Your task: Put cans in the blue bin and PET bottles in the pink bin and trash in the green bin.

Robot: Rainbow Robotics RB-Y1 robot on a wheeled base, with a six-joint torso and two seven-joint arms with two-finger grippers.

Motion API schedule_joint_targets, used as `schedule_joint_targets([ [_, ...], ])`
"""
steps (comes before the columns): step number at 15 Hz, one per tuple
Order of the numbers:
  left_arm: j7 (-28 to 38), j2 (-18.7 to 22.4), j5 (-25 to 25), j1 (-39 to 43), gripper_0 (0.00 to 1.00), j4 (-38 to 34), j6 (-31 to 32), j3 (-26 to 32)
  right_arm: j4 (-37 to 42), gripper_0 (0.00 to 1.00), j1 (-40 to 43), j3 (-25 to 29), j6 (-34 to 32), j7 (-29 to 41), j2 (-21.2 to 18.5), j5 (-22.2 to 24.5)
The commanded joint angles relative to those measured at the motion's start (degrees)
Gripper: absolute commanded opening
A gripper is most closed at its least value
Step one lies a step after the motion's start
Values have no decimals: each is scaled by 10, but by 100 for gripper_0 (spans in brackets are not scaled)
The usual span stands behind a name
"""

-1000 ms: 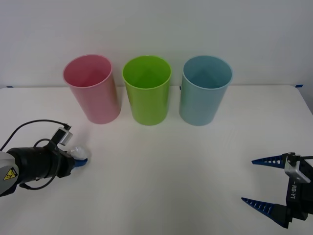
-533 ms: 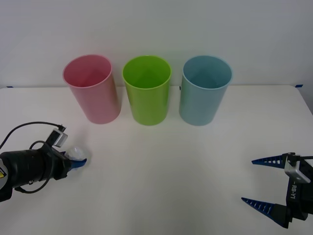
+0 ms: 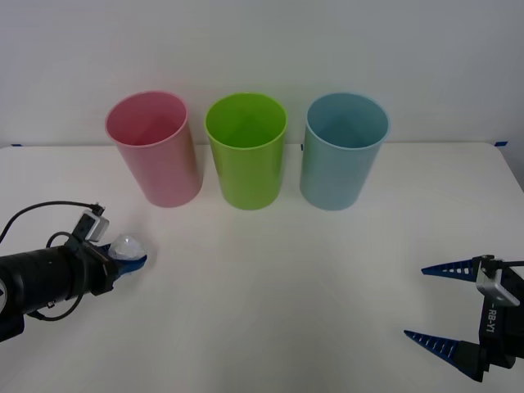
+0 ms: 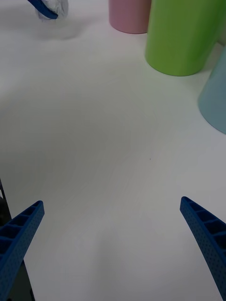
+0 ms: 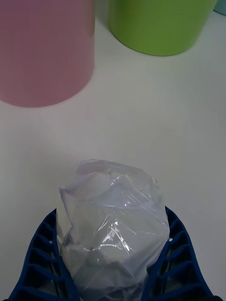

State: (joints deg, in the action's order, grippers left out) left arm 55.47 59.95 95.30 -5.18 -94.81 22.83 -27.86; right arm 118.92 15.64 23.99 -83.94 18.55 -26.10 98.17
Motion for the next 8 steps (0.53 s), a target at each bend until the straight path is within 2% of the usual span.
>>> schedule_joint_targets([
  [1,-71,1,-49,8,0,0,-19,7,0,100,0,0,0,0,0,0],
  [8,-290,1,-268,31,0,0,-18,16,0,100,0,0,0,0,0,0],
])
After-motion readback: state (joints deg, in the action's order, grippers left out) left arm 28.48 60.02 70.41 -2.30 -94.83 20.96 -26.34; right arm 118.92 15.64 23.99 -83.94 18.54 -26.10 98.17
